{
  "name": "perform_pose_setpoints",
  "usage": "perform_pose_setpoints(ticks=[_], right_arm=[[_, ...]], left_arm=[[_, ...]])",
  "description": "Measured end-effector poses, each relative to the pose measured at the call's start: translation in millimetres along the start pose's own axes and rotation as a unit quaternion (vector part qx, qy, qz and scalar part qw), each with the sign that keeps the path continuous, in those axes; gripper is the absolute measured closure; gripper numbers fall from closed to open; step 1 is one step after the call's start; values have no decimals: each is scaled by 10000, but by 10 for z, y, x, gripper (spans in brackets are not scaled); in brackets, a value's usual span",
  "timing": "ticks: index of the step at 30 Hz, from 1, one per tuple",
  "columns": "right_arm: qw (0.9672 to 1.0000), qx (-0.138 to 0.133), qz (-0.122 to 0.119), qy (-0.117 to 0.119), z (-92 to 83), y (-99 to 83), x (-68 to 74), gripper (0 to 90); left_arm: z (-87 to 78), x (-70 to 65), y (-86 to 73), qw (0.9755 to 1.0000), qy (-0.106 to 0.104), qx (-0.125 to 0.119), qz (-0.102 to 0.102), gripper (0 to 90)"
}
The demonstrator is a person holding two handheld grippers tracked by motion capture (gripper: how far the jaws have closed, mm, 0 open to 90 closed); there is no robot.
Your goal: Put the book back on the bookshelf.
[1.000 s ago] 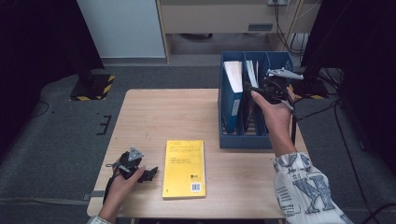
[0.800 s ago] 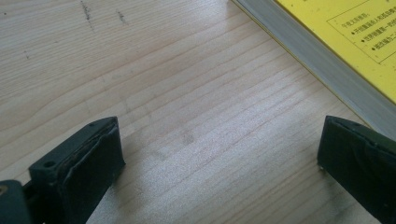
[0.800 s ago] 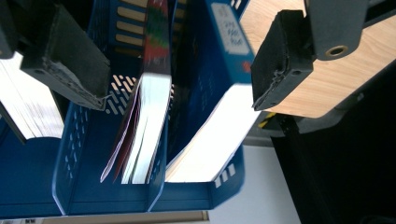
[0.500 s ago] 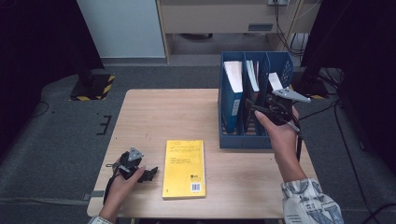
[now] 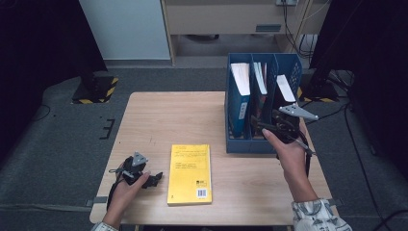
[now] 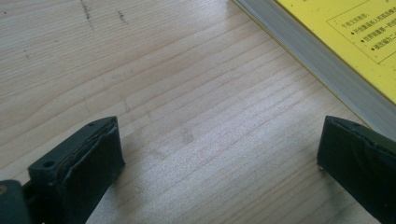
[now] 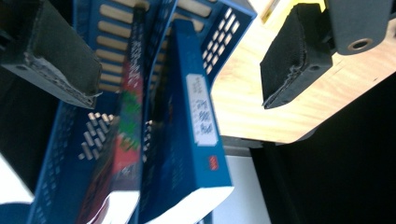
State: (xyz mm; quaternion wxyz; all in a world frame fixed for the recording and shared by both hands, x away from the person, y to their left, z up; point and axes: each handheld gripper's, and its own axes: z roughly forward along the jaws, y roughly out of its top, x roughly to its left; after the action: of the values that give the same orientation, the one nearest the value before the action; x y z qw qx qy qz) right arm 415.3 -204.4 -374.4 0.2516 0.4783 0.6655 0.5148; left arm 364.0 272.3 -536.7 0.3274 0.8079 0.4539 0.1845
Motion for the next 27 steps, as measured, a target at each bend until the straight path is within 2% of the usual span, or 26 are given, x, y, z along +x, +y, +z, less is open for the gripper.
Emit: perform_pose_setpoints(ticks=[6,11,17,20,27], right_arm=[[10000,51,-50,43,-7,-173,67,127],[9994,216,-234,128,-25,-326,166,127],[9984,454,-192,293,-15,-548,246,126],[9980,512,-265,265,-20,-636,282,126],[9960,684,-287,489,16,-864,400,134]], left_arm=[[2,-4,2,10000,12,-4,-15,0],[1,-5,1,10000,4,-3,-9,0],[-4,-9,-5,10000,-28,-14,5,0],[-7,-9,-7,10000,-43,-7,18,0],[-21,7,7,10000,-98,-3,-11,19]])
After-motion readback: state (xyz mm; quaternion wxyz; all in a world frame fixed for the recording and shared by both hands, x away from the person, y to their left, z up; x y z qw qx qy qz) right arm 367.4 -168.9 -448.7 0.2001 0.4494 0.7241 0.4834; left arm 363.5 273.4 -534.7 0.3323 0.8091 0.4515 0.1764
